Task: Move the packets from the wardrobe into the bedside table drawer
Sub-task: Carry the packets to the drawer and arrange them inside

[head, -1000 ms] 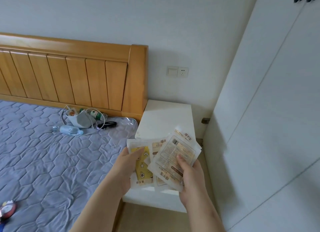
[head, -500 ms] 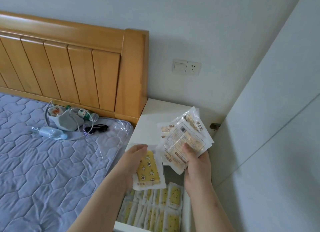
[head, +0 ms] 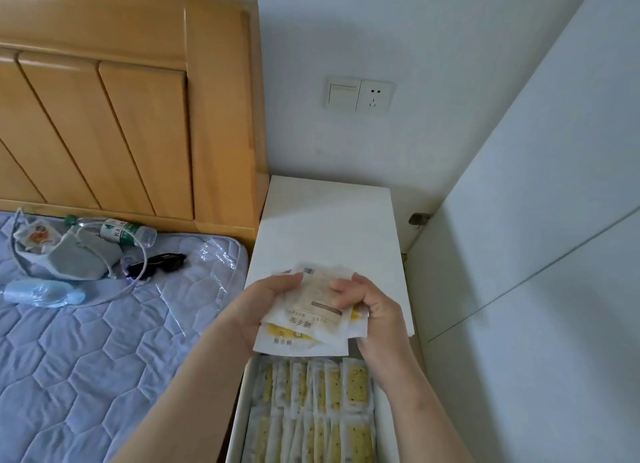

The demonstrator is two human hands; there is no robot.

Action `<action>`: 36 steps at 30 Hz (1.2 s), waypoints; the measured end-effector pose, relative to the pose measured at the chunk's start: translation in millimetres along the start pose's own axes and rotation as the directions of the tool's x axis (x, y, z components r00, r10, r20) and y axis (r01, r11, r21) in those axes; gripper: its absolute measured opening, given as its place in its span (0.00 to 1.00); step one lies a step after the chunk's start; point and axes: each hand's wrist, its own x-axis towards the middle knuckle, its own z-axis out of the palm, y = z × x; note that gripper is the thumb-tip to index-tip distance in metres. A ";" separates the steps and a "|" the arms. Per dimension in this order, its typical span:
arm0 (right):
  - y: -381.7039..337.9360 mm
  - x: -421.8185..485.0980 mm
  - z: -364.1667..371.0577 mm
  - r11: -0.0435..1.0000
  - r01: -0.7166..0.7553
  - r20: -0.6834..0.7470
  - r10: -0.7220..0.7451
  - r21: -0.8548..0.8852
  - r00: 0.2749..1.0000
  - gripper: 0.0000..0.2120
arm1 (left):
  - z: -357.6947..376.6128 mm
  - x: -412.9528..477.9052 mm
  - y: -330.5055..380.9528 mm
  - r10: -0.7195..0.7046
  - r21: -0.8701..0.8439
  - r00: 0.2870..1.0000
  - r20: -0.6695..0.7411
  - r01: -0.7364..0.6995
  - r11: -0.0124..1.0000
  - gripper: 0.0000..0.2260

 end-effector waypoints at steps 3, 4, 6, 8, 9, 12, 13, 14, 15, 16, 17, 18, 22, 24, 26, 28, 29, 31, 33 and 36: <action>2.6 5.0 -15.7 0.990 -0.018 0.032 0.023 -0.138 0.999 0.24 | 2.3 18.2 -10.8 0.114 0.042 0.992 -0.063 -0.111 0.993 0.10; 2.8 7.1 -23.1 0.989 -0.038 0.040 0.044 -0.141 0.998 0.25 | 3.4 23.2 -15.2 0.142 0.034 0.985 -0.094 -0.140 0.990 0.10; 0.5 10.2 -37.0 0.996 -0.091 -0.001 0.091 -0.021 0.996 0.27 | 7.1 31.2 -24.3 0.173 0.018 0.976 -0.133 -0.172 0.985 0.12; -2.0 13.2 -49.7 0.952 -0.164 -0.067 0.187 0.259 0.980 0.26 | 10.0 40.8 -34.0 0.206 0.023 0.968 -0.142 -0.205 0.979 0.16; -2.2 14.7 -55.0 0.911 -0.185 -0.100 0.237 0.368 0.966 0.23 | 12.4 44.3 -38.0 0.226 0.029 0.963 -0.147 -0.224 0.974 0.17; 4.7 17.5 -61.0 0.909 -0.213 -0.182 0.292 0.359 0.939 0.07 | 25.1 49.6 -45.5 0.294 0.076 0.939 -0.179 -0.285 0.956 0.16; 5.0 17.3 -60.4 0.933 -0.248 -0.195 0.302 0.261 0.933 0.05 | 30.0 50.0 -47.8 0.309 0.090 0.931 -0.193 -0.297 0.951 0.15; 7.2 17.2 -60.2 0.945 -0.280 -0.189 0.311 0.171 0.931 0.11 | 34.8 50.0 -49.9 0.321 0.096 0.924 -0.209 -0.307 0.947 0.15; 7.3 16.5 -59.1 0.943 -0.305 -0.179 0.325 0.133 0.929 0.18 | 38.7 50.2 -51.7 0.334 0.099 0.915 -0.228 -0.319 0.942 0.14; 5.8 16.3 -57.5 0.939 -0.316 -0.160 0.336 0.135 0.928 0.22 | 41.4 51.0 -53.2 0.349 0.099 0.905 -0.244 -0.335 0.937 0.14; 4.5 15.9 -55.4 0.936 -0.327 -0.149 0.344 0.127 0.927 0.25 | 43.4 51.5 -54.1 0.366 0.099 0.894 -0.257 -0.352 0.931 0.14; 4.4 16.6 -54.5 0.938 -0.335 -0.144 0.346 0.094 0.927 0.26 | 46.0 51.2 -54.0 0.382 0.096 0.886 -0.263 -0.370 0.924 0.14; 0.5 22.2 -51.7 0.933 -0.355 -0.163 0.360 0.060 0.919 0.16 | 49.4 48.4 -47.7 0.402 0.047 0.867 -0.294 -0.407 0.912 0.11; -2.2 23.9 -50.5 0.940 -0.330 -0.169 0.340 0.085 0.925 0.11 | 47.2 44.9 -41.4 0.390 0.021 0.871 -0.298 -0.403 0.915 0.08; -3.8 25.3 -49.4 0.948 -0.313 -0.182 0.318 0.057 0.930 0.06 | 43.5 42.1 -36.4 0.375 0.001 0.894 -0.244 -0.387 0.922 0.10; -4.4 26.5 -47.8 0.950 -0.311 -0.186 0.312 0.035 0.932 0.04 | 39.2 39.0 -32.8 0.363 0.000 0.913 -0.187 -0.370 0.929 0.13; -4.5 27.0 -47.9 0.950 -0.310 -0.179 0.311 0.038 0.933 0.04 | 37.2 38.6 -32.0 0.360 0.004 0.917 -0.174 -0.365 0.931 0.14; -4.3 27.9 -47.6 0.948 -0.311 -0.162 0.319 0.075 0.934 0.05 | 34.6 38.2 -30.1 0.356 -0.006 0.920 -0.162 -0.362 0.932 0.16; -3.1 28.5 -47.2 0.940 -0.320 -0.148 0.335 0.118 0.930 0.05 | 33.6 37.8 -28.4 0.351 -0.026 0.922 -0.163 -0.359 0.933 0.15; -1.5 31.5 -46.9 0.934 -0.319 -0.178 0.346 0.163 0.921 0.05 | 32.4 38.6 -26.3 0.341 -0.014 0.917 -0.207 -0.351 0.936 0.15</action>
